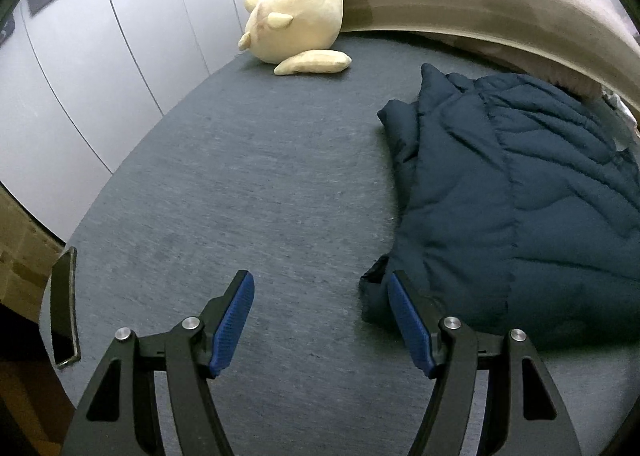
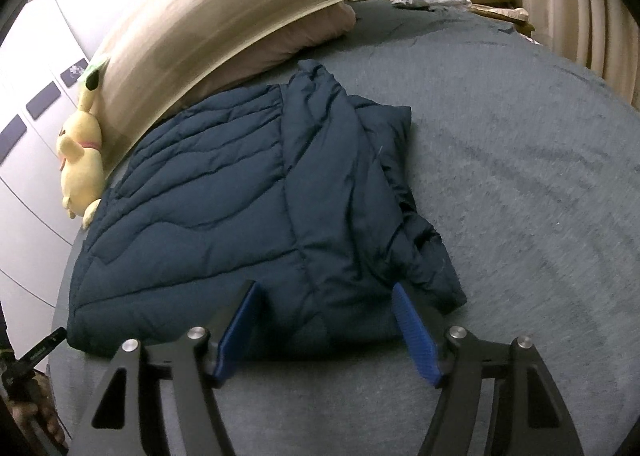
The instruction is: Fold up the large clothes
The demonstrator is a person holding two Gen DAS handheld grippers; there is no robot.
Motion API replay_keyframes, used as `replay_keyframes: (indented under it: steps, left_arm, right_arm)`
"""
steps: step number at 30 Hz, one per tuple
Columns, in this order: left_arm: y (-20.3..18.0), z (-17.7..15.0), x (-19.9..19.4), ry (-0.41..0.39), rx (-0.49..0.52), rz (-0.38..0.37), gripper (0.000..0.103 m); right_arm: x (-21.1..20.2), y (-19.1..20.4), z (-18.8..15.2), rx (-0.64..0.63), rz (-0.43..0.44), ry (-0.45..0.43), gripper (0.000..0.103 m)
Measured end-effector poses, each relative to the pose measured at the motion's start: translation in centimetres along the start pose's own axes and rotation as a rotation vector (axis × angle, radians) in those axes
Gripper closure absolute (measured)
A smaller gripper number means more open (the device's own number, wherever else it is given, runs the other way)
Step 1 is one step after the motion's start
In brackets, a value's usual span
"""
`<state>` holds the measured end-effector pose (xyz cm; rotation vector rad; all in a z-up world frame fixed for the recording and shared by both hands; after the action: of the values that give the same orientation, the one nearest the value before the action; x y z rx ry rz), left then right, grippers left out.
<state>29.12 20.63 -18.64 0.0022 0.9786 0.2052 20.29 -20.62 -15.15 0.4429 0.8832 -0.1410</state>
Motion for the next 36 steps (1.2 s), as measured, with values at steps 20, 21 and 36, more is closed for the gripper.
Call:
replay_keyframes:
  steps: [20,21,36]
  left_arm:
    - [0.1,0.1,-0.1,-0.021,0.017,0.032,0.033]
    - [0.2,0.1,-0.2,-0.024,0.019,0.035,0.033]
    - [-1.4,1.9,-3.6,-0.108,0.006,-0.074,0.033]
  right_arm:
    - [0.4,0.0,-0.1,0.004,0.004,0.003,0.029]
    - [0.4,0.0,-0.1,0.004,0.003,0.002,0.029]
    - [-3.2,2.8,1.5,-0.083,-0.051,-0.121,0.026]
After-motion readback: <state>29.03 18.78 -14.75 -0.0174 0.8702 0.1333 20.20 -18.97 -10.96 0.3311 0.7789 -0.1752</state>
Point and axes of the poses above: each gripper's, at about its wrist camera, not at the fingertips, and x roughly the way its jaws point, y to its left, z to its top, the point moved 7 cm from there along x, roughly the way its jaws point, and after that the axes turned 3 degrees about x, right-handed, at the moved point
